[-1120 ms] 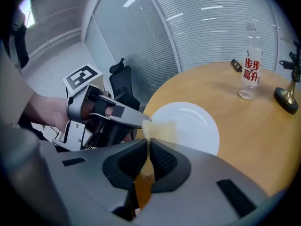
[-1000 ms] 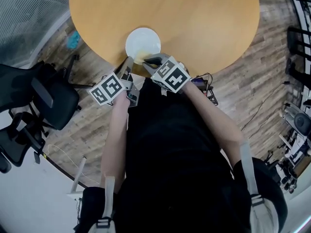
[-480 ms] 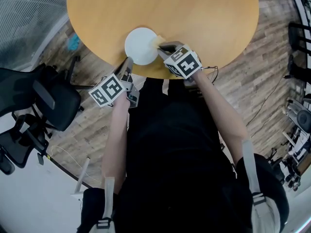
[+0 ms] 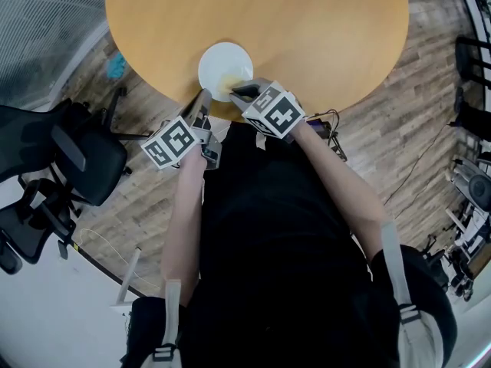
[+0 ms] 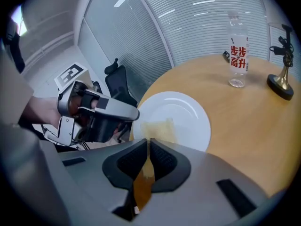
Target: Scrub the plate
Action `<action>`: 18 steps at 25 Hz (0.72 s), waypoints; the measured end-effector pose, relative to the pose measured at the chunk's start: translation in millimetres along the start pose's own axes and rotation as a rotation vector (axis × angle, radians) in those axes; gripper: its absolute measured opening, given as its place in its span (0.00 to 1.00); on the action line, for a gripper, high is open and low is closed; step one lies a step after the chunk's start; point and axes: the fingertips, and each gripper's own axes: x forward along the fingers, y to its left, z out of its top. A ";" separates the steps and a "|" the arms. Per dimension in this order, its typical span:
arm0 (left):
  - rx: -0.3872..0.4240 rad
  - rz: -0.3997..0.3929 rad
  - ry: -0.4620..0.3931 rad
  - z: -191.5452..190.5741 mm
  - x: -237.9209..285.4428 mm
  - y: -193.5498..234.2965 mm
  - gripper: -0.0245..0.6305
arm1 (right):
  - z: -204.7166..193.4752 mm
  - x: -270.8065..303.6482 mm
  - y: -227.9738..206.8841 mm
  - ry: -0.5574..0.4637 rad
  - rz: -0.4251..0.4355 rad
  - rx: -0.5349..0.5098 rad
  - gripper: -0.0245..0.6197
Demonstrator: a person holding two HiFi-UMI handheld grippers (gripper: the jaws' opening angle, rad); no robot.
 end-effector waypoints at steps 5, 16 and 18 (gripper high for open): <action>0.022 -0.016 0.022 -5.4 1.1 -4.4 0.07 | 36.5 -0.4 11.9 -0.089 0.057 0.038 0.08; 0.075 -0.004 0.040 -9.4 -1.9 -5.2 0.07 | 64.2 5.5 -4.4 -0.133 0.021 0.009 0.08; 0.071 -0.003 0.040 -9.2 -2.7 -4.3 0.07 | 63.2 7.1 -19.1 -0.132 -0.009 0.023 0.08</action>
